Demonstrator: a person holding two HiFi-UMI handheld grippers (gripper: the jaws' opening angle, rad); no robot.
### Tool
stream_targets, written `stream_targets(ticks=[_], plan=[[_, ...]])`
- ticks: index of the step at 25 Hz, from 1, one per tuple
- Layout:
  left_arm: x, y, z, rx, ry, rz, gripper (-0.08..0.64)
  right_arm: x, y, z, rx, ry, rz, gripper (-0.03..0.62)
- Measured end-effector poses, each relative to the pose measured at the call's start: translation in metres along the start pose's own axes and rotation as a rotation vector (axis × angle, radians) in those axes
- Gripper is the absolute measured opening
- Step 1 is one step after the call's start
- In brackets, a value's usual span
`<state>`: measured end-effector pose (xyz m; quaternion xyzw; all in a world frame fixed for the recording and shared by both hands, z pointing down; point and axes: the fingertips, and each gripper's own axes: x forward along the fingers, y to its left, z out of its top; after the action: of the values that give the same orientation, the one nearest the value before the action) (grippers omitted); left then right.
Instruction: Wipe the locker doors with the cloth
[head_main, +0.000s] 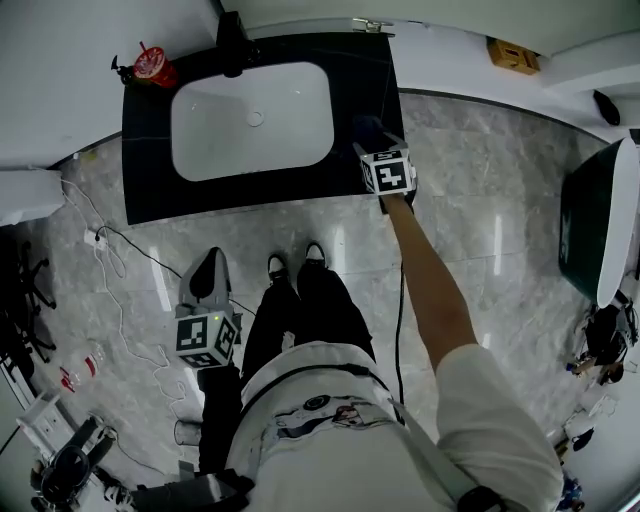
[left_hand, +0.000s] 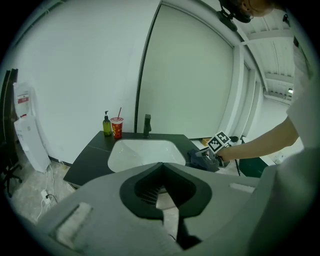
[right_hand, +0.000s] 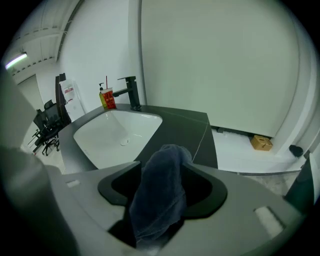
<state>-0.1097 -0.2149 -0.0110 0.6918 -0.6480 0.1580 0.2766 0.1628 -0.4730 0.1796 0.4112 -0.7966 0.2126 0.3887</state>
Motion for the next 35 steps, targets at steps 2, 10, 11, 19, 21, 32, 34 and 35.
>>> stream_targets(ticks=[2,10,11,19,21,32,34,35], plan=[[0.003,-0.001,0.004,0.010,0.001,0.014,0.002,0.014,-0.001,-0.006,-0.016,0.041,0.009,0.253],[0.007,-0.002,0.000,-0.021,0.019,0.046,0.002,0.030,0.008,-0.012,-0.042,0.031,0.008,0.124],[0.007,-0.003,-0.001,-0.021,0.021,0.048,0.002,0.030,0.008,-0.012,-0.038,0.024,0.006,0.115],[-0.007,0.013,-0.004,-0.003,-0.009,0.066,0.003,-0.002,0.020,0.008,-0.009,-0.108,0.005,0.094],[-0.014,0.021,-0.004,-0.003,-0.020,0.077,0.003,-0.018,0.031,0.017,-0.011,-0.158,0.005,0.094],[-0.088,0.101,-0.018,-0.006,-0.115,0.131,0.002,-0.125,0.176,0.052,-0.073,-0.387,0.049,0.094],[-0.101,0.119,-0.033,-0.007,-0.116,0.133,0.003,-0.138,0.211,0.049,-0.070,-0.412,0.051,0.094],[-0.109,0.126,-0.040,-0.006,-0.114,0.130,0.003,-0.142,0.229,0.046,-0.068,-0.420,0.053,0.095]])
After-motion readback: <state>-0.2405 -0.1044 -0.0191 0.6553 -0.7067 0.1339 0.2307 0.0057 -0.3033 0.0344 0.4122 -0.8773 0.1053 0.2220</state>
